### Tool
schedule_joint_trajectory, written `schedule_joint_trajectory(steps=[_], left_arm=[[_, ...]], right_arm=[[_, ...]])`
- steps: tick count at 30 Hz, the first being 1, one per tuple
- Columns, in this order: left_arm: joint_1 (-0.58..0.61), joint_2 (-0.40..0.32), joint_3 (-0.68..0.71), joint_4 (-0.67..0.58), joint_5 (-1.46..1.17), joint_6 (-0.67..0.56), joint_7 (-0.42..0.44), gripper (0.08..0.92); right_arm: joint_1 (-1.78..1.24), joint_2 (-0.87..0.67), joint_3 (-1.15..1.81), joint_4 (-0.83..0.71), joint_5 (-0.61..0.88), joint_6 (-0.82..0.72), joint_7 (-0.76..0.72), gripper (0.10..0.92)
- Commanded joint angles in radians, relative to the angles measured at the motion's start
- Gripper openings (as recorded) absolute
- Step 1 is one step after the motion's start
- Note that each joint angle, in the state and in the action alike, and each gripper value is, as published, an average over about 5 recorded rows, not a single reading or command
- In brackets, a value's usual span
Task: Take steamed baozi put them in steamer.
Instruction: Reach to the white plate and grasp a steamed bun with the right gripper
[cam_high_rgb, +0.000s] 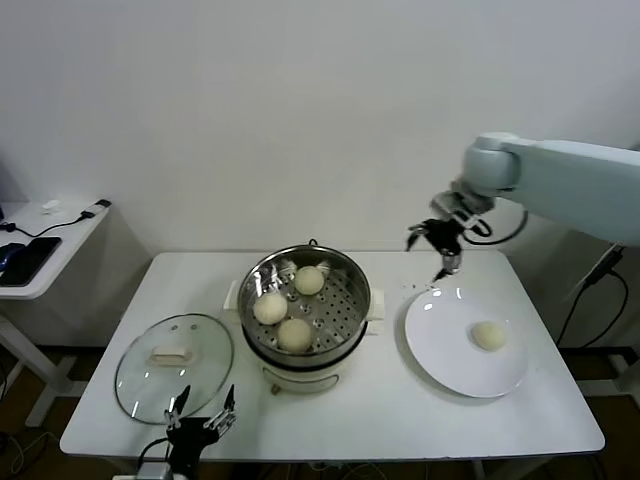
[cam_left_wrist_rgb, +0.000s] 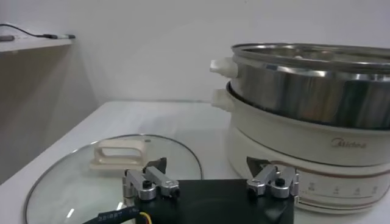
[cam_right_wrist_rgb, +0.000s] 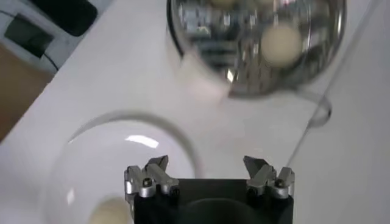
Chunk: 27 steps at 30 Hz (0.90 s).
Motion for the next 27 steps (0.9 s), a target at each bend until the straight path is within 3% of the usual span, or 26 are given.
schedule_joint_trajectory(steps=[1,12,27], left_arm=[[0.004,0.0,-0.002,-0.017,-0.008,0.001,0.004,0.823],[0.006,-0.002,-0.011,-0.022,-0.017,-0.002,0.009,0.823],[0.025,0.002,-0.014,-0.016,-0.005,-0.003,0.013,0.823]], right_arm=[[-0.178,-0.247,0.047,-0.056,-0.088,-0.135,-0.013,0.823],[-0.562,-0.211,0.383,-0.209,-0.253,-0.18,0.034,0.823],[-0.719,-0.056,0.537,-0.35,-0.345,-0.208,0.096,0.823]])
